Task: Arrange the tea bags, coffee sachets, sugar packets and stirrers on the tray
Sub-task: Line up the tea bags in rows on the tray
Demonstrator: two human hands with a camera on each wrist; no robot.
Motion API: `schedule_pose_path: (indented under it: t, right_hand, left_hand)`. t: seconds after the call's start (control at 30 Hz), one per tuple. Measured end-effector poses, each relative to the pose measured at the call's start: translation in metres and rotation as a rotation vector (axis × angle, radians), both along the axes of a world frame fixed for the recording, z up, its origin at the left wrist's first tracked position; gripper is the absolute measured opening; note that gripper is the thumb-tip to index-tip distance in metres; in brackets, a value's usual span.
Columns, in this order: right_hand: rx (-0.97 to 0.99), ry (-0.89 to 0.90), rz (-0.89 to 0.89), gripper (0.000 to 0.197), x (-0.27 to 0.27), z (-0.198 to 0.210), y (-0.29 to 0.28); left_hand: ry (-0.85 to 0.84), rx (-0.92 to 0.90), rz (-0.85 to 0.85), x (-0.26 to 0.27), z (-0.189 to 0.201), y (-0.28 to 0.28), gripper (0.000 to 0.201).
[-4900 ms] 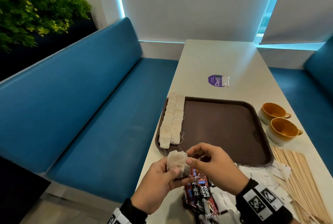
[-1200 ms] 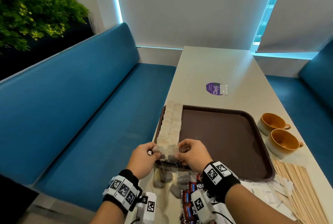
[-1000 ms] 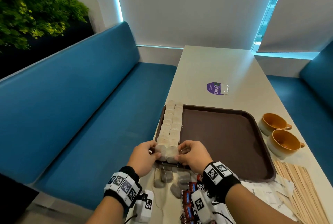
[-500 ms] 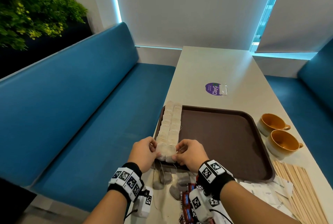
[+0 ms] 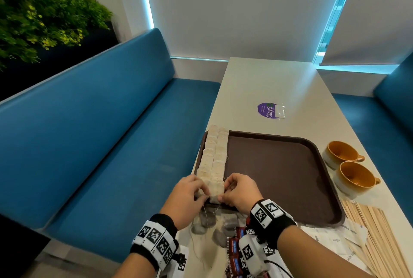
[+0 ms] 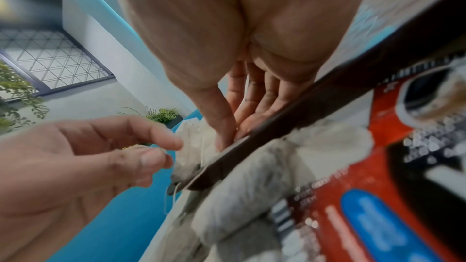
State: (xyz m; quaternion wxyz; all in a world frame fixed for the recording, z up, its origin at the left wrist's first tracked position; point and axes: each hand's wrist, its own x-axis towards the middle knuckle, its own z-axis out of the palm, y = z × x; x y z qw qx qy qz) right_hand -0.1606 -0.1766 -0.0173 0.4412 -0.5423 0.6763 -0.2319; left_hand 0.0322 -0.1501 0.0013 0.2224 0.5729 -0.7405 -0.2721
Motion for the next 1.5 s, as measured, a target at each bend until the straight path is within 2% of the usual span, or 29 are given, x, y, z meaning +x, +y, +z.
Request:
schedule_pose_path:
  t: [0.07,0.13,0.27,0.43,0.63,0.77,0.93,1.03,1.13,1.23,1.5]
  right_hand:
    - [0.001,0.000,-0.019,0.033,0.000,0.000,0.000]
    - [-0.011,-0.010,-0.022,0.029,0.000,0.001,0.002]
    - [-0.078,-0.034,0.005,0.018,0.001,0.002,0.006]
    - [-0.128,-0.018,0.008,0.021,0.003,0.006,0.009]
    - [-0.060,0.009,0.104,0.008,0.002,0.008,0.010]
    - [-0.048,0.039,0.143,0.012,0.001,0.009,0.010]
    - [-0.069,0.079,0.165,0.019,0.002,0.009,0.007]
    - [-0.088,0.063,0.126,0.018,0.000,0.008,0.007]
    - [-0.071,0.059,0.139,0.017,0.002,0.004,0.006]
    - [-0.034,0.062,0.153,0.017,0.005,0.000,0.005]
    - [-0.040,0.096,0.165,0.018,0.006,0.003,0.001]
  left_hand:
    - [-0.066,0.026,-0.040,0.000,-0.005,0.002,0.010]
    - [-0.105,0.033,-0.035,0.001,-0.009,0.003,0.016]
    - [-0.068,0.037,-0.005,-0.001,-0.011,0.005,0.023]
    - [-0.061,0.001,0.026,0.002,-0.014,0.008,0.021]
    - [-0.153,0.049,-0.019,0.002,-0.017,0.016,0.039]
    - [-0.147,0.080,-0.012,-0.003,-0.014,0.021,0.048]
    - [-0.070,0.066,0.069,-0.003,-0.015,0.019,0.041]
    - [-0.015,0.020,0.043,-0.003,-0.015,0.020,0.040]
    - [-0.084,0.022,-0.031,-0.003,-0.017,0.020,0.049]
    - [-0.190,0.084,-0.025,-0.001,-0.022,0.021,0.054]
    - [-0.174,0.107,-0.002,-0.002,-0.021,0.020,0.049]
